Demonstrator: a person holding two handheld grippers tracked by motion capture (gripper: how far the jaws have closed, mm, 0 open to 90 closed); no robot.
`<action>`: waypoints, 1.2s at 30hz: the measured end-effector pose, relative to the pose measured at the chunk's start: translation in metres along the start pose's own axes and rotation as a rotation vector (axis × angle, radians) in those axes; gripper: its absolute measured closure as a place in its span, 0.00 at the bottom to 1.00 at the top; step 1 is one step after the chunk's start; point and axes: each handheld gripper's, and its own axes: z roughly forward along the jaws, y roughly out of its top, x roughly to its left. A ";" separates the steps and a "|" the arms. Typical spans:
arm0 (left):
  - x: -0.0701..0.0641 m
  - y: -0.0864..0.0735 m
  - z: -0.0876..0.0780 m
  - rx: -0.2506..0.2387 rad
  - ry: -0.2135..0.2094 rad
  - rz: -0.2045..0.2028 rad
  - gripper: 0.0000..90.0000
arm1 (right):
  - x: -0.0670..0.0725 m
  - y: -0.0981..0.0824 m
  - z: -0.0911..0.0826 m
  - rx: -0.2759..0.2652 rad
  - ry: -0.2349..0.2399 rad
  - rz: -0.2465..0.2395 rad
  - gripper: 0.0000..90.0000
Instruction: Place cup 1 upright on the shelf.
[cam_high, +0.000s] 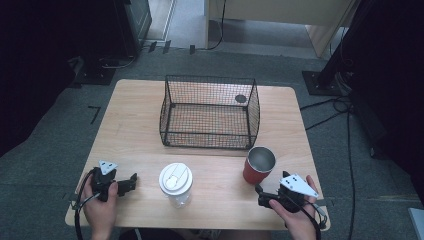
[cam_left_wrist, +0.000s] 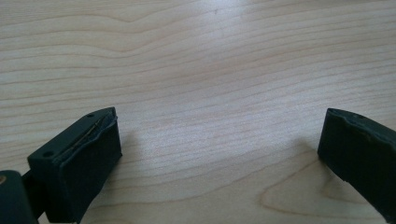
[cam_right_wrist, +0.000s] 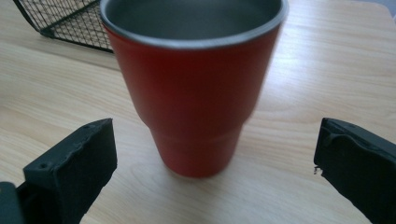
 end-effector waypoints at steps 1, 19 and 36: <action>0.000 0.000 0.000 0.000 0.000 0.000 0.00 | 0.002 0.002 0.001 -0.003 -0.002 0.000 0.00; 0.000 0.000 0.000 -0.003 -0.001 -0.005 0.00 | 0.024 0.033 0.029 -0.023 -0.099 -0.006 0.00; 0.000 0.000 0.000 -0.002 -0.001 -0.003 0.00 | 0.025 0.041 0.044 -0.005 -0.144 0.035 0.07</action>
